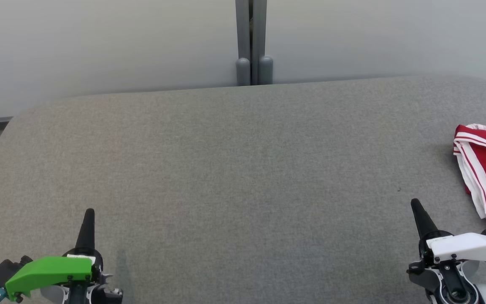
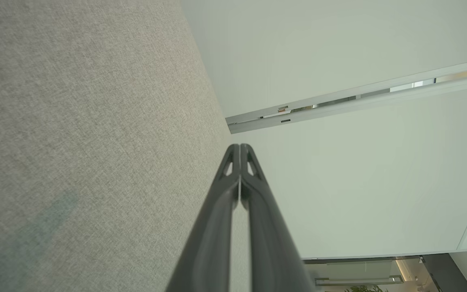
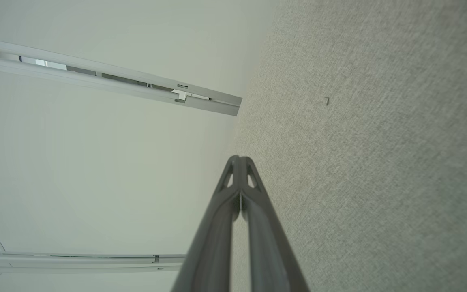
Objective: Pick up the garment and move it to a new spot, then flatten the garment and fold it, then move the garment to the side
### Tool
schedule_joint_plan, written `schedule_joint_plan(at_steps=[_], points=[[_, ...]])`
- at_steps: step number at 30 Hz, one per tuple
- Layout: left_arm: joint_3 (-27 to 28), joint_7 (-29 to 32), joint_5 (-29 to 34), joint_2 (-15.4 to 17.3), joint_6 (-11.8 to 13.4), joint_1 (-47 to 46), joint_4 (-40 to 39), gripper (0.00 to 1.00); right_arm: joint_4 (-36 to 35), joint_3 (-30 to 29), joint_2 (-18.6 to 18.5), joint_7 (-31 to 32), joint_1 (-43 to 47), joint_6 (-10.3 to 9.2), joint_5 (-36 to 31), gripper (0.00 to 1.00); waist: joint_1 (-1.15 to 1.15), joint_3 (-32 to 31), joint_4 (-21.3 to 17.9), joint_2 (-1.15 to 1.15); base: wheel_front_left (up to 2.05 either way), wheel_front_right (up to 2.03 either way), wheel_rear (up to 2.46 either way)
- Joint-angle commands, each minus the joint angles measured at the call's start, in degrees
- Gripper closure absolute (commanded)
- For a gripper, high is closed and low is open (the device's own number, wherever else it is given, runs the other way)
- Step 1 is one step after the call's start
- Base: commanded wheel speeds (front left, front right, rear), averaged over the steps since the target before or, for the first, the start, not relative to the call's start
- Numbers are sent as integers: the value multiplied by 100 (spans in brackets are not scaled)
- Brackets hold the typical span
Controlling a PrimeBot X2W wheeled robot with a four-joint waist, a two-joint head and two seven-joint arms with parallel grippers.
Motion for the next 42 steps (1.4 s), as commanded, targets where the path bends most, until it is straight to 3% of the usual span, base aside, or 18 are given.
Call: schedule_joint_plan(at_steps=[1,35,42], points=[[25,47,-117,43,8,-126,-68,100,-73,-20,-33,41,-67,-2,143,100,0,1,0,0,0,0,0],[174,417,-1465,51,39,-268,-235,100,-311,-74,-47,412,-90,-3,1616,100,0,21,-4,0,0,0,0],[172,424,-1459,51,39,-263,-229,100,-307,-73,-47,419,-85,-3,1613,100,0,22,-4,0,0,0,0]])
